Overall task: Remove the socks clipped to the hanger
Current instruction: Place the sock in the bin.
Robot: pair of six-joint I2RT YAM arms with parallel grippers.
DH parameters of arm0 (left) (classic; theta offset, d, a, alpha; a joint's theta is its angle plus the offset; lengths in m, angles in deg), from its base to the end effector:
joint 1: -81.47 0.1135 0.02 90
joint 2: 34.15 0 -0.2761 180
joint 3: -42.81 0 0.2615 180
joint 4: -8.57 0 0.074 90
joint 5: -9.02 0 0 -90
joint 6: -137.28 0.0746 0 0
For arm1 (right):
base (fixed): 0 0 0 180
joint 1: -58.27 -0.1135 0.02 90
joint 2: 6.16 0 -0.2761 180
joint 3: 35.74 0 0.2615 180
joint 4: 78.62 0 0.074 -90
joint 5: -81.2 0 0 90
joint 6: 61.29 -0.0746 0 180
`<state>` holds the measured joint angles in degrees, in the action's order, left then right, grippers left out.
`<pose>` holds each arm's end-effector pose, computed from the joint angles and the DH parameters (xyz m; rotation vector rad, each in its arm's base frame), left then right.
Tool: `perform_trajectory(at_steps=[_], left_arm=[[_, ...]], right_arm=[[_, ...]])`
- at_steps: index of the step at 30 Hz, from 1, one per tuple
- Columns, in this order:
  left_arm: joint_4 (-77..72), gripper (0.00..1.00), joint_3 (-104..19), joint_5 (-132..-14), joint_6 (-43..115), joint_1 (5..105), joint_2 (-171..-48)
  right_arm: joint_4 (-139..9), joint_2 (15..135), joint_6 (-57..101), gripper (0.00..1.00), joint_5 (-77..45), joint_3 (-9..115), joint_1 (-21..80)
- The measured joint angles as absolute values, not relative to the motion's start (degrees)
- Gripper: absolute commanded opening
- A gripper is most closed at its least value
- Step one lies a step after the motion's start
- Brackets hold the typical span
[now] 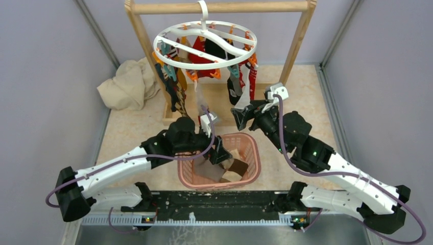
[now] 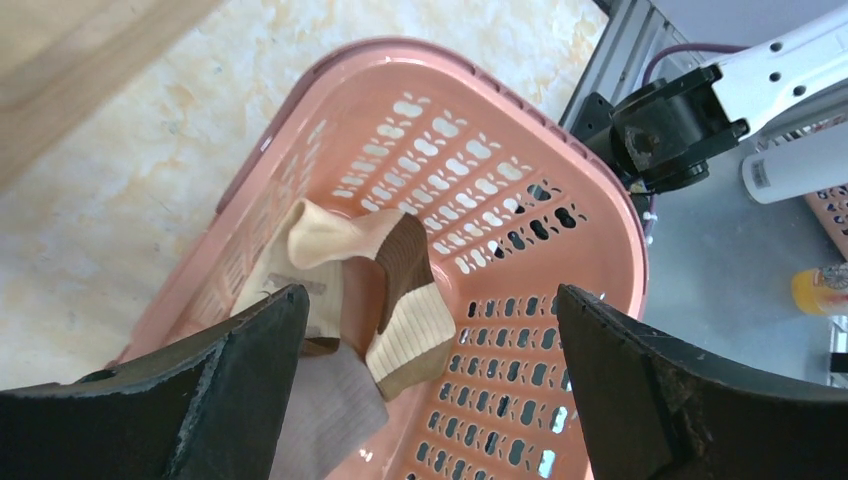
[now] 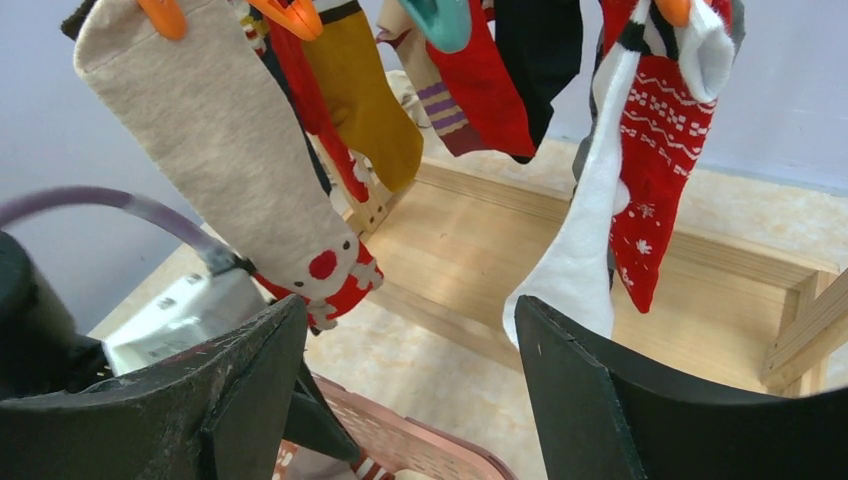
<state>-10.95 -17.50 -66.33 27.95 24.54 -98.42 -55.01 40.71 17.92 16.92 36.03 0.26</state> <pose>0.1452 -0.2576 0.2859 0.8588 1.9639 -1.0810 0.1385 0.1606 0.4283 -0.2874 1.5555 0.5999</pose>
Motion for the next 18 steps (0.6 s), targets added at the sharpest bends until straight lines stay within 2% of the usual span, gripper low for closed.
perform_trajectory(at_steps=[5, 9, 18], left_arm=[[-13.3, 0.99, -18.6, -68.4, 29.1, 24.6, -94.5], [-14.8, 0.99, -18.6, -69.3, 29.0, 24.5, -92.0], [-15.0, 0.99, -12.6, -75.7, 25.9, 24.5, -80.8]], right_arm=[[-55.0, 41.9, 17.9, 0.79, 16.8, 36.0, 0.3], [-55.8, 42.3, 17.3, 0.87, 16.3, 34.4, 0.3], [-54.5, 45.6, 14.0, 0.89, 13.2, 28.6, 0.3]])
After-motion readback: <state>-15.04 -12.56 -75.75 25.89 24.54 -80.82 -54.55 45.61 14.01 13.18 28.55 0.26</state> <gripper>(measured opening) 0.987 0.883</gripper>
